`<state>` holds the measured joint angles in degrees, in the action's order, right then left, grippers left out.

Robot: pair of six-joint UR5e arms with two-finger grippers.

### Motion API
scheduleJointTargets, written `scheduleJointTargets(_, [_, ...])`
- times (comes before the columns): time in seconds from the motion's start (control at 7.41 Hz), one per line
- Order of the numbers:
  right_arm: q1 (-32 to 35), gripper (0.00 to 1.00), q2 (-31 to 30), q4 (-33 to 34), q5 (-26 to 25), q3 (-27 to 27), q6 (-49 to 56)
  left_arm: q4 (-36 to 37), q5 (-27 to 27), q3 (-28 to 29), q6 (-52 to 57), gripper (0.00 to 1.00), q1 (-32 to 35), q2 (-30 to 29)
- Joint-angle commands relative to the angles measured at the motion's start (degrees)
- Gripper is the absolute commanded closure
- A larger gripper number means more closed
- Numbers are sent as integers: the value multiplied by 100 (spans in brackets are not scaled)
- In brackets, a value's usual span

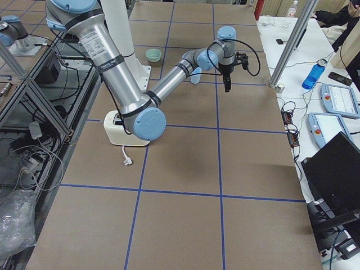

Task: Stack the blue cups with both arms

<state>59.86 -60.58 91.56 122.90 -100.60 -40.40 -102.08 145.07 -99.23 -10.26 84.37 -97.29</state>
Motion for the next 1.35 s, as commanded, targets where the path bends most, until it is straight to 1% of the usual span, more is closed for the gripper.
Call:
scheduleJointTargets(0.0, [823,0,-706,2,434,14,1170,13,47,79,339,2,175,140])
scheduleJointTargets(0.13, [1122,0,-1031,-24,602,14,1627,21,134,132,532,2,245,166])
scheduleJointTargets(0.27, [1325,0,-1287,-33,612,23,1954,13,231,254,708,2,333,193])
scheduleJointTargets(0.54, [1563,0,-1499,-41,621,58,2053,-5,232,561,1155,2,422,193])
scheduleJointTargets(0.67, [1756,0,-1657,-41,743,32,2106,-5,232,685,1323,2,474,193])
scheduleJointTargets(0.81, [2001,0,-1911,-41,927,32,2480,-22,232,747,1351,2,483,184])
scheduleJointTargets(0.94, [2239,0,-2183,-41,955,49,2832,-22,232,748,1351,2,483,184])
scheduleJointTargets(1.21, [2547,0,-2474,-41,972,32,2967,-22,232,748,1342,2,483,184])
